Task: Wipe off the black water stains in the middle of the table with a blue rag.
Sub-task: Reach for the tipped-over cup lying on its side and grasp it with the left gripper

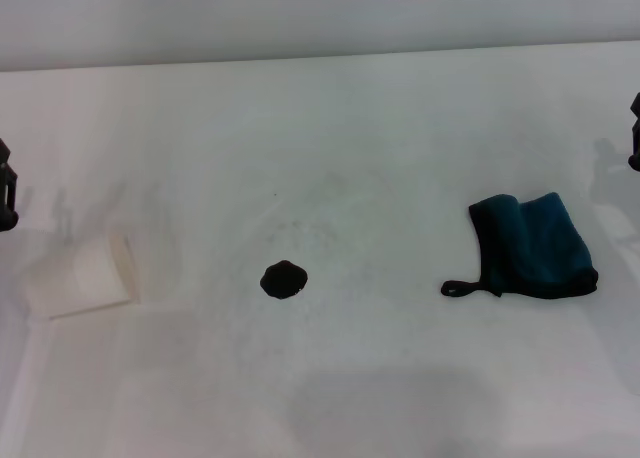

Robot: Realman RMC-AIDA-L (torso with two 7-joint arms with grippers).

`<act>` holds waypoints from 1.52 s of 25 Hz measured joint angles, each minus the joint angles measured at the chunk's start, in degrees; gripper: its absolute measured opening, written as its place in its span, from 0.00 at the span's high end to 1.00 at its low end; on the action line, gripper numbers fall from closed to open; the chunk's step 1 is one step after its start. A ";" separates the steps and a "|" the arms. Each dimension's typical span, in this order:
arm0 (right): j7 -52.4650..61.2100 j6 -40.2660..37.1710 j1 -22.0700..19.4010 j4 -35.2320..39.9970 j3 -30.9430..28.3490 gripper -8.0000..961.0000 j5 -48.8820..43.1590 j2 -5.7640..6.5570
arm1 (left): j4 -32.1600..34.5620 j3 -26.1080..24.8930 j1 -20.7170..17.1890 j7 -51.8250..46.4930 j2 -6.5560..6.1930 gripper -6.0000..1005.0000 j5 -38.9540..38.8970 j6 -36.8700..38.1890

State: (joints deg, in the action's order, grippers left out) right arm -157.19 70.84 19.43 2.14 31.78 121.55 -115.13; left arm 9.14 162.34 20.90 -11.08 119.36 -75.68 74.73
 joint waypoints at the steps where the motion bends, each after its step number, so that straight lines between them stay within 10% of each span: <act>1: -0.01 -0.01 0.00 0.15 0.14 0.96 0.00 0.00 | 0.00 -0.01 0.00 0.00 0.00 0.63 0.00 -0.01; 29: -0.18 -0.12 -0.71 1.03 1.01 0.84 0.01 0.18 | -0.58 0.15 0.17 0.03 -0.67 0.63 0.36 0.60; 38: -0.14 -0.41 -0.60 0.59 0.99 0.84 0.01 0.17 | -13.26 0.43 4.97 -14.41 -0.88 0.63 9.04 -0.06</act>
State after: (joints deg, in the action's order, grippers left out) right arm -157.33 70.43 18.83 2.73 32.78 121.56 -114.96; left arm -4.12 162.77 25.87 -25.49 118.47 -66.64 74.67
